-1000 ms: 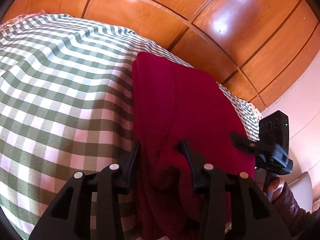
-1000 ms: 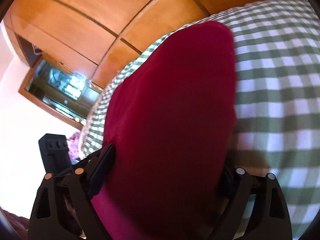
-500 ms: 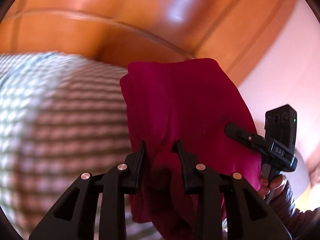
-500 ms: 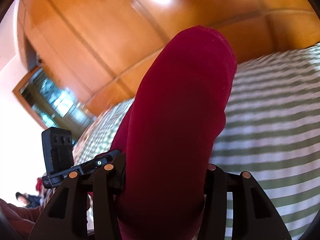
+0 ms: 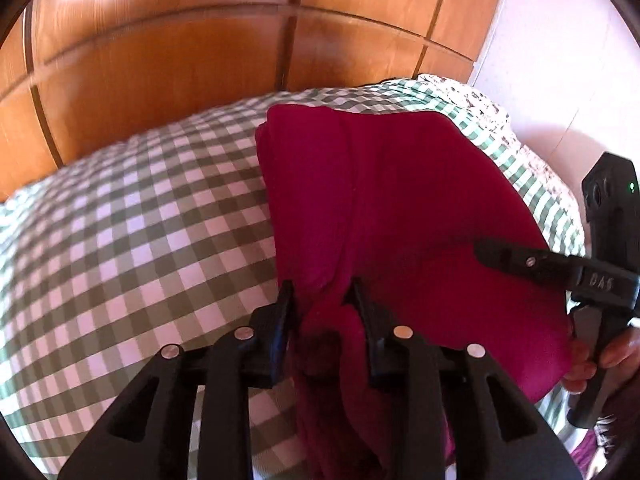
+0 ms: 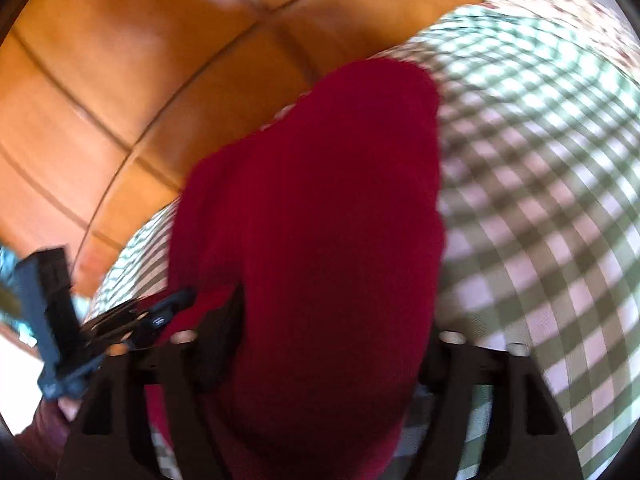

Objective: Fold small clothes
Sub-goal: 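Lay the folded sweater flat on the bed and open both tools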

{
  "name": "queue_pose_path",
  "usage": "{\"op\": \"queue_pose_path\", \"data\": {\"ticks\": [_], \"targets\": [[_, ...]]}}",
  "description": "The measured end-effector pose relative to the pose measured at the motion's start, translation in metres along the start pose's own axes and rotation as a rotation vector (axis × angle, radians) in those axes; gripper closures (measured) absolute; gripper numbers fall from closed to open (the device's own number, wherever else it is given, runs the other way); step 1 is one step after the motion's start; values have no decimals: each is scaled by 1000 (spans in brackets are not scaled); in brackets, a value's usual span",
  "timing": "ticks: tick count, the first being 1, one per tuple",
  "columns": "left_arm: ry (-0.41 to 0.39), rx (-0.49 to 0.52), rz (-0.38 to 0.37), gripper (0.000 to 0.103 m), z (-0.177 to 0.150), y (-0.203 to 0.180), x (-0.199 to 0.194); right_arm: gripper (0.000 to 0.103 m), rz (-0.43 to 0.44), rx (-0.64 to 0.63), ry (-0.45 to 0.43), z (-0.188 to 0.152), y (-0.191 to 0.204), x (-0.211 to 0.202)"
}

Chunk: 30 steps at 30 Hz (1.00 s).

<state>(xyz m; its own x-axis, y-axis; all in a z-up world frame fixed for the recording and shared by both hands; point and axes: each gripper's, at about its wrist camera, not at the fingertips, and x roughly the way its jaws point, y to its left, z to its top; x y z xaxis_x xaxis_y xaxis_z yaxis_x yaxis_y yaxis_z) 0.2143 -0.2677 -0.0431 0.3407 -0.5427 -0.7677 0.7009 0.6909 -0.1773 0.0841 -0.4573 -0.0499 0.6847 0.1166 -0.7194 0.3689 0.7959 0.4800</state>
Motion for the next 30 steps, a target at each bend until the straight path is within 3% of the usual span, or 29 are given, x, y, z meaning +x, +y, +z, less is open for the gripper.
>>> {"op": "queue_pose_path", "data": {"ticks": [3,6,7,8,9,13,17,20,24,30], "targets": [[-20,-23,17,74,-5,1,-15,19,-97,-47,-66,-2,10,-25],[-56,6,83,74,-19,-8,-24,21,-198,-138,-166,0,35,-52],[-62,16,109,74,-22,-10,-23,26,-193,-162,-183,-2,43,-59],[-62,11,115,74,-20,-9,-22,38,-195,-198,-191,-5,54,-63],[-63,0,114,72,-20,-7,-19,40,-219,-255,-199,-12,69,-65],[-55,-35,136,61,-18,3,-11,44,-327,-351,-87,-42,77,-24],[-60,-108,129,50,-21,11,-29,44,-357,-291,-125,-43,76,-23],[-81,-134,135,48,-26,11,-45,39,-379,-265,-136,-40,82,-29],[-131,-136,166,41,-36,6,-69,26,-391,-255,-169,-48,96,-43],[-177,-163,193,35,-49,3,-100,16,-441,-256,-236,-63,121,-62]]}}
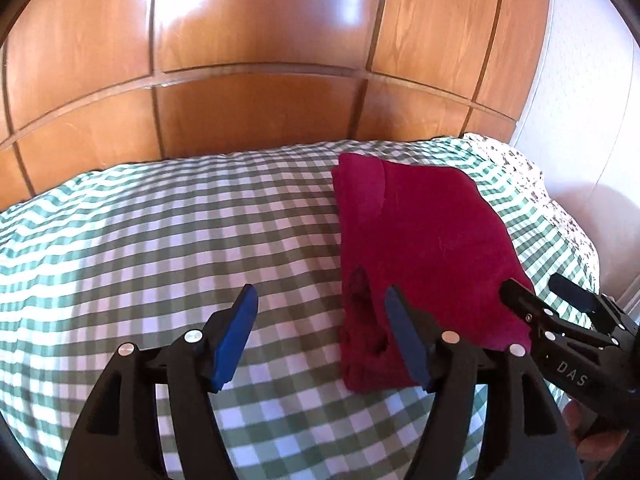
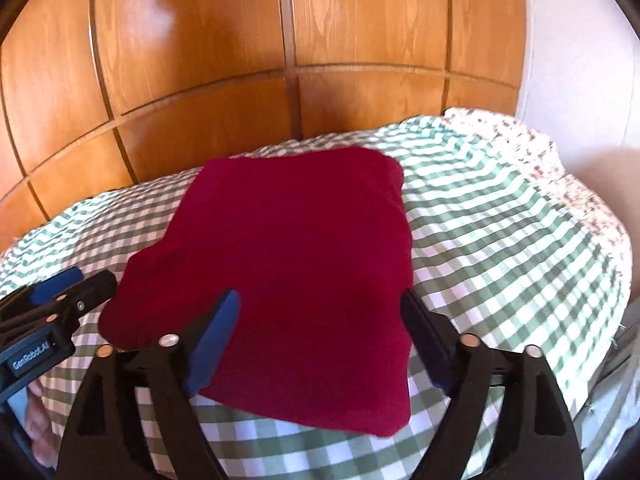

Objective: Fold small clothes

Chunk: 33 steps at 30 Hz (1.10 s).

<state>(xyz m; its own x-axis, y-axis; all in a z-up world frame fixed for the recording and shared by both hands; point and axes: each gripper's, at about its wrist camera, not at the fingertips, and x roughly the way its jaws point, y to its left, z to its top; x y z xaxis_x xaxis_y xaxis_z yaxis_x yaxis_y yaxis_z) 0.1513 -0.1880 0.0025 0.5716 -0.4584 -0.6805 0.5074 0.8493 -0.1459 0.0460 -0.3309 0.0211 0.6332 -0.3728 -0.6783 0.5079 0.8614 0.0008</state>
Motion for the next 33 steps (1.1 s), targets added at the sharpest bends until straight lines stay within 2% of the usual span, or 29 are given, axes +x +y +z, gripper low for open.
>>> {"op": "queue_pose_path", "data": {"ticks": [4,6,13,24,33], "targets": [[-25,3,31,32,-5,1,-17,16,-18,23,0,-9,7,-13],[-31,2,44,29,-9,3,-23,12,-26,46,1,-15,8,-17],[-50,-29,74,24,-18,9,-39,12,-79,68,-1,-31,12,-30],[-93,-19,134,8,-28,11,-59,5,-161,78,-45,-41,15,-50],[-85,-29,151,3,-33,15,-62,5,-167,73,-37,-43,14,-50]]}}
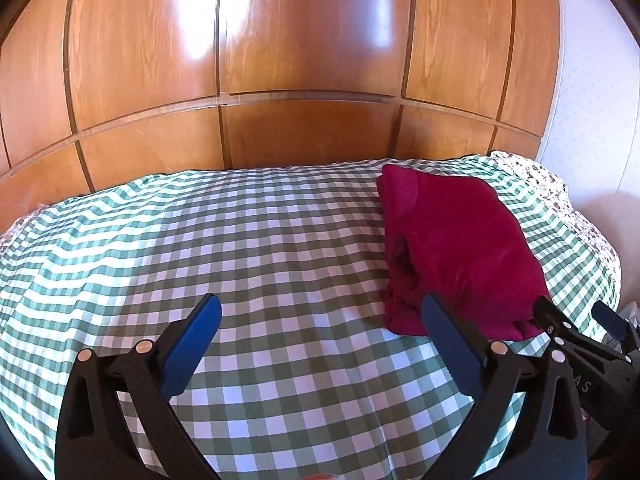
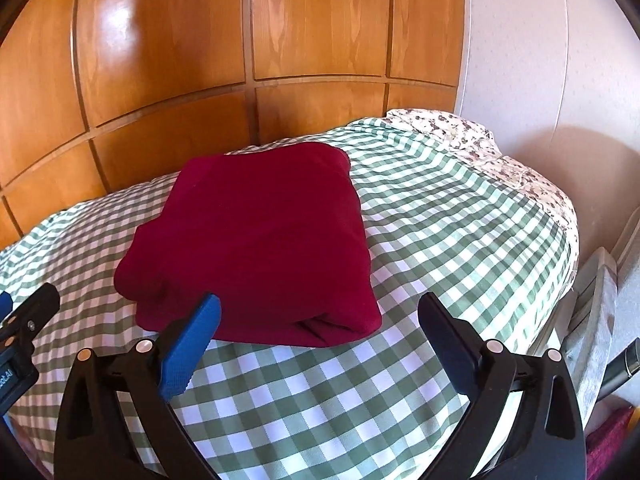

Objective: Fold small clothes

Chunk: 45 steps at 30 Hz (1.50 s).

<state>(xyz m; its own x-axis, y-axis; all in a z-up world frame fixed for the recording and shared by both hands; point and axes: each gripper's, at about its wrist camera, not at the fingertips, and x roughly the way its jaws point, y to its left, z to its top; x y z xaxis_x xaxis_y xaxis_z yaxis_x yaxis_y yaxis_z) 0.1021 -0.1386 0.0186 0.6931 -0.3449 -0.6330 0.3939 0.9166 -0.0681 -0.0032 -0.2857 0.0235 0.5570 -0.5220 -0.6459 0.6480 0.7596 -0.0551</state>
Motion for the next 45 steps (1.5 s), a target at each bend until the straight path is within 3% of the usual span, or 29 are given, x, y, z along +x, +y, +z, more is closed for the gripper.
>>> {"op": "queue_pose_path", "data": {"ticks": [37,45], "targets": [[-71,0,-11,3,7,-7,-27,5,-1,12,-16,-6,4,-4],[-33,-19,-10,3,5,-2,-18,5,5,2,-19,-6,4,-4]]}}
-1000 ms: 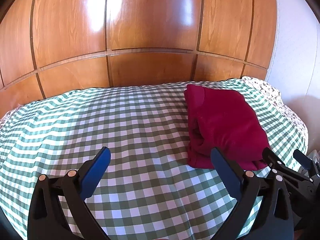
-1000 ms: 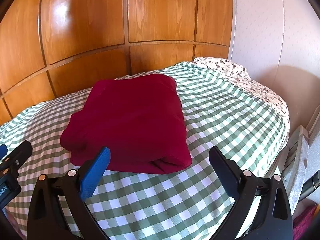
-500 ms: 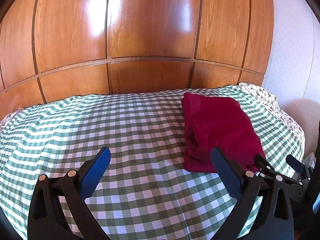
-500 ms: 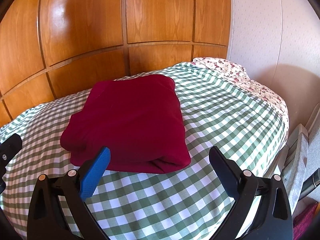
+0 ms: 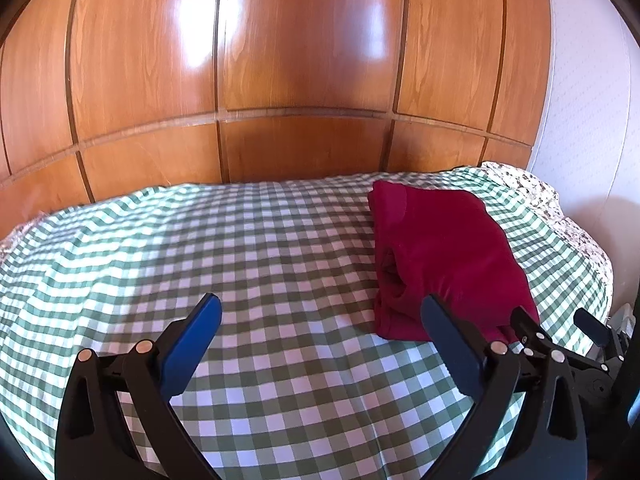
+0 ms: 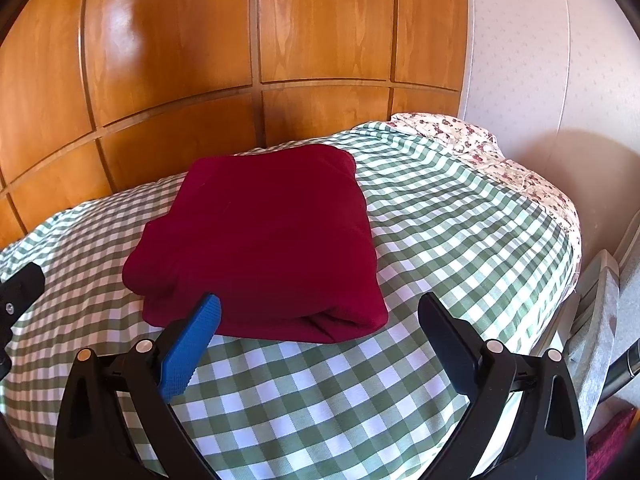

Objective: Fold small clothes

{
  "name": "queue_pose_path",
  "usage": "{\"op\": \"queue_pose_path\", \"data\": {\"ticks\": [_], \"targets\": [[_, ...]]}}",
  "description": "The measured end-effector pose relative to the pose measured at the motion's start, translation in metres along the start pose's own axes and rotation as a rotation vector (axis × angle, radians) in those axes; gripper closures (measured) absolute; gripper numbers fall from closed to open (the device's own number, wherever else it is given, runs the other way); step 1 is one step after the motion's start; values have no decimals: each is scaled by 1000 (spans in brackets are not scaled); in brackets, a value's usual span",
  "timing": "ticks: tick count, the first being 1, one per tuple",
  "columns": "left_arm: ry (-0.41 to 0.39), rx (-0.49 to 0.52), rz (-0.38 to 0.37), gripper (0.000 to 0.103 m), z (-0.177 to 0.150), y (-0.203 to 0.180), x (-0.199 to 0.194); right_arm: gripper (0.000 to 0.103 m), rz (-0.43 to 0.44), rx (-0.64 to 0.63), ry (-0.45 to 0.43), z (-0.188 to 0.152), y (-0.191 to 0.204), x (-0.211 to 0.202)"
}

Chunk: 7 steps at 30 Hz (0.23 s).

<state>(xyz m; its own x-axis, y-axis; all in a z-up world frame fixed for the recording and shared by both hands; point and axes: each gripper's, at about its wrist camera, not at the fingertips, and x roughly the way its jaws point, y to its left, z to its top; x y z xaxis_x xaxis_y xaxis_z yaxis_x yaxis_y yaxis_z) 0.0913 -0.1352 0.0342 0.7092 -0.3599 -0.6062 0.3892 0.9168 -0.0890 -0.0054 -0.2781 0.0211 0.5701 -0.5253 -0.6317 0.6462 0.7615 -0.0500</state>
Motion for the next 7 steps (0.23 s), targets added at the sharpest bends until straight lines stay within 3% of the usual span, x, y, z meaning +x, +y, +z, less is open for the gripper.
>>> {"op": "queue_pose_path", "data": {"ticks": [7], "targets": [[28,-30,21,3,-4,6,10,4,22,38,-5,17,-20,6]]}}
